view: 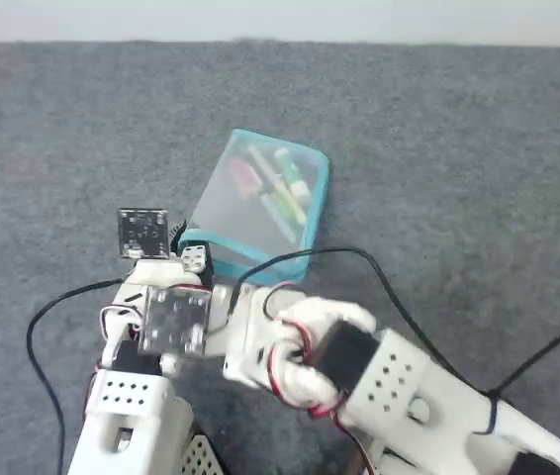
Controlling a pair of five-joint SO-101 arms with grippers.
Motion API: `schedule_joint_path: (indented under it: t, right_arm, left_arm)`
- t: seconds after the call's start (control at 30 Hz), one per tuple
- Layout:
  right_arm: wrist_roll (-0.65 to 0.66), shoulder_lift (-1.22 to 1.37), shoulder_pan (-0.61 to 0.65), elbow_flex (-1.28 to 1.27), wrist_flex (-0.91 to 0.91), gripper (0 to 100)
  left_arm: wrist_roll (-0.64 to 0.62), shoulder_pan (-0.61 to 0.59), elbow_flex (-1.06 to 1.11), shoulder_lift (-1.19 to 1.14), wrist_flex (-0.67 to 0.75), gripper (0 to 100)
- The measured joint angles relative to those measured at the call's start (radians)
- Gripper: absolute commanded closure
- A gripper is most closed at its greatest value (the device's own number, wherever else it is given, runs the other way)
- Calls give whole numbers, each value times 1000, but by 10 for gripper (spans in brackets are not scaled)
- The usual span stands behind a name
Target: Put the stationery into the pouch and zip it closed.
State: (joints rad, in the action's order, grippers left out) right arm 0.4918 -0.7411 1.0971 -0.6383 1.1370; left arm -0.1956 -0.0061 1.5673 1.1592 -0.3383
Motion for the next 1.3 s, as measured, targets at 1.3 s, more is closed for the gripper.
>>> schedule_joint_path:
  t: [1.3]
  right_arm:
    - [-124,241,-652,-218,-292,870]
  left_arm:
    - [107,135,2,0,0,988]
